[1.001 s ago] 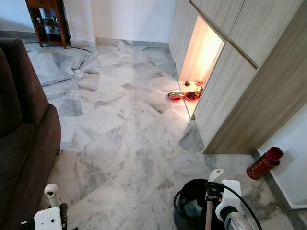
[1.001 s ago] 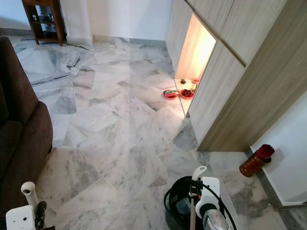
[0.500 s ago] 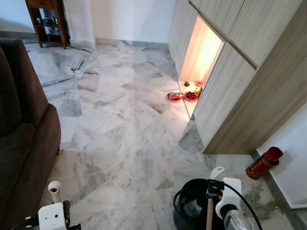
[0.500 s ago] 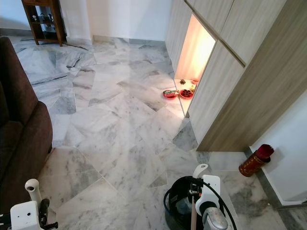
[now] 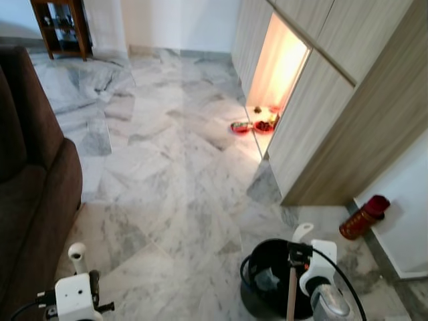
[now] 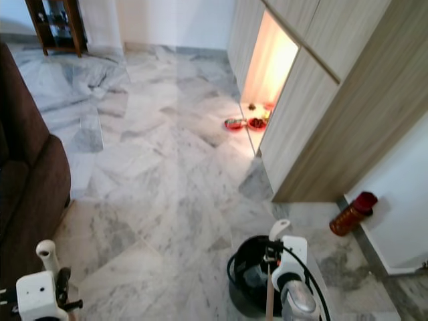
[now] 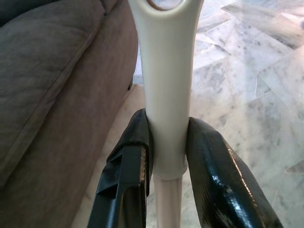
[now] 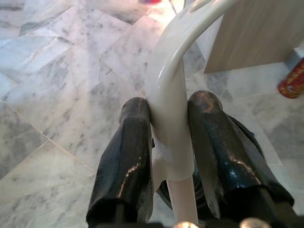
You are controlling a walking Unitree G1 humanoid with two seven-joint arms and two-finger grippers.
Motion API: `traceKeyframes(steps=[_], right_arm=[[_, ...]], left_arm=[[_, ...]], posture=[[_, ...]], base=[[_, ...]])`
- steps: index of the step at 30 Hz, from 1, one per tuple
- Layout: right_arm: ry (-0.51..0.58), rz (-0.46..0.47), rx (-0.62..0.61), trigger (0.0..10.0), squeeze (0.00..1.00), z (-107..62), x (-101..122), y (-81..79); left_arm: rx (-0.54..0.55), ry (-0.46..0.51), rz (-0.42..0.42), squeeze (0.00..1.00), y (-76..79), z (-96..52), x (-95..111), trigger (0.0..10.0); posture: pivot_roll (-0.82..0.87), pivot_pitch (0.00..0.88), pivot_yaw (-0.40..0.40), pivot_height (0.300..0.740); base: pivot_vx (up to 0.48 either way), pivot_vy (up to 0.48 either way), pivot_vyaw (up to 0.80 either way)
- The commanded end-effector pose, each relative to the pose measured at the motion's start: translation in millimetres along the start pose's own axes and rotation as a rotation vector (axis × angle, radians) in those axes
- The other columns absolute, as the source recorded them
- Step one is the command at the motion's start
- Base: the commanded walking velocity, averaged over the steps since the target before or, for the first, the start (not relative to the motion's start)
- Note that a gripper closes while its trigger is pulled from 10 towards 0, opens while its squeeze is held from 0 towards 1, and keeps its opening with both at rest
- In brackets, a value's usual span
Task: Sweep floor
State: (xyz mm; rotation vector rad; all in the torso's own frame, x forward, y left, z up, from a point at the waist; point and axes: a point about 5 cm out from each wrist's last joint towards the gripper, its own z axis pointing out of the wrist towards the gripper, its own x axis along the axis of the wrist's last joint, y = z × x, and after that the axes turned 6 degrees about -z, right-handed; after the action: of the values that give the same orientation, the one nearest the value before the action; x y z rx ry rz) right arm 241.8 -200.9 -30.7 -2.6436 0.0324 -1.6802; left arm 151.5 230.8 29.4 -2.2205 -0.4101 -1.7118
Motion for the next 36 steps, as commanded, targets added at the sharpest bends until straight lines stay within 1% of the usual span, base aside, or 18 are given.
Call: traceKeyframes(steps=[1,3,5,6,8,9,10,12,14,15,20,23,25,27,29,30,33,36], right_arm=[[-0.067,-0.01,-0.032,10.0,0.0,-6.2,-13,7.4],[-0.104,-0.021,-0.043,10.0,0.0,-9.4,-19,10.6],[-0.167,-0.051,-0.069,10.0,0.0,-15.6,-30,17.5],[-0.273,-0.097,-0.099,10.0,0.0,-24.6,-45,26.3],[-0.332,-0.133,-0.122,10.0,0.0,-31.6,-54,33.2],[-0.349,-0.12,-0.134,10.0,0.0,-35.4,-58,37.1],[-0.405,-0.128,-0.171,10.0,0.0,-45.0,-67,47.1],[-0.45,-0.127,-0.198,10.0,0.0,-53.4,-75,54.1],[-0.486,-0.146,-0.211,10.0,0.0,-58.9,-80,57.6],[-0.527,-0.157,-0.236,10.0,0.0,-66.2,-87,61.9],[-0.557,-0.16,-0.259,10.0,0.0,-70.9,-91,65.0],[-0.577,-0.168,-0.264,10.0,0.0,-73.3,-94,64.6],[-0.58,-0.165,-0.268,10.0,0.0,-73.6,-95,64.1],[-0.567,-0.146,-0.268,10.0,0.0,-72.1,-94,61.8],[-0.517,-0.106,-0.247,10.0,0.0,-65.9,-89,55.8],[-0.508,-0.101,-0.241,10.0,0.0,-64.4,-88,54.5],[-0.491,-0.086,-0.219,10.0,0.0,-60.3,-85,49.8],[-0.491,-0.069,-0.225,10.0,0.0,-59.9,-85,49.4]], left_arm=[[0.01,-0.149,0.046,0.0,-11.2,-7.3,-32,10.0],[0.02,-0.198,0.075,0.0,-17.5,-9.1,-43,10.0],[0.056,-0.266,0.062,0.0,-28.3,-12.3,-57,10.0],[0.078,-0.362,0.06,0.0,-37.6,-18.5,-74,10.0],[0.084,-0.434,0.053,0.0,-43.0,-23.7,-86,10.0],[0.081,-0.473,0.053,0.0,-45.6,-26.9,-94,10.0],[0.051,-0.548,0.072,0.0,-50.0,-33.1,-109,10.0],[0.033,-0.585,0.1,0.0,-52.8,-37.1,-116,10.0],[0.034,-0.608,0.106,0.0,-55.1,-39.4,-121,10.0],[0.04,-0.634,0.103,0.0,-57.6,-41.7,-126,10.0],[0.028,-0.656,0.096,0.0,-58.7,-42.6,-131,10.0],[-0.027,-0.674,0.073,0.0,-55.3,-42.3,-134,10.0],[-0.04,-0.672,0.072,0.0,-53.7,-41.1,-135,10.0],[-0.049,-0.668,0.075,0.0,-50.9,-38.3,-135,10.0],[-0.057,-0.664,0.073,0.0,-48.1,-33.9,-135,10.0],[-0.06,-0.661,0.072,0.0,-47.3,-32.7,-135,10.0],[-0.064,-0.664,0.074,0.0,-44.7,-28.0,-135,10.0],[-0.065,-0.668,0.078,0.0,-43.8,-24.9,-134,10.0]], posture=[[0.25,0.062,-0.147,0.74],[0.25,0.062,-0.148,0.74],[0.24,0.062,-0.149,0.74],[0.24,0.06,-0.147,0.74],[0.24,0.058,-0.148,0.74],[0.24,0.057,-0.147,0.74],[0.24,0.057,-0.149,0.74],[0.24,0.056,-0.15,0.74],[0.23,0.056,-0.152,0.74],[0.23,0.055,-0.152,0.74],[0.23,0.056,-0.152,0.74],[0.23,0.055,-0.153,0.74],[0.24,0.055,-0.153,0.74],[0.24,0.054,-0.153,0.74],[0.23,0.054,-0.153,0.74],[0.23,0.054,-0.153,0.74],[0.23,0.053,-0.152,0.74],[0.23,0.053,-0.152,0.74]], base=[[-0.281,0.0,0.0],[-0.272,0.0,0.0],[-0.129,0.0,0.0],[0.0,0.0,0.0],[0.0,0.0,0.0],[0.0,0.0,0.0],[0.0,0.0,0.0],[0.0,0.0,0.0],[0.0,0.0,0.0],[0.0,0.0,0.0],[0.0,0.0,0.0],[-0.091,0.0,0.0],[-0.279,0.0,0.0],[-0.304,0.0,0.0],[-0.341,0.0,0.0],[-0.352,0.0,0.0],[-0.372,0.0,0.0],[-0.396,0.0,0.0]])
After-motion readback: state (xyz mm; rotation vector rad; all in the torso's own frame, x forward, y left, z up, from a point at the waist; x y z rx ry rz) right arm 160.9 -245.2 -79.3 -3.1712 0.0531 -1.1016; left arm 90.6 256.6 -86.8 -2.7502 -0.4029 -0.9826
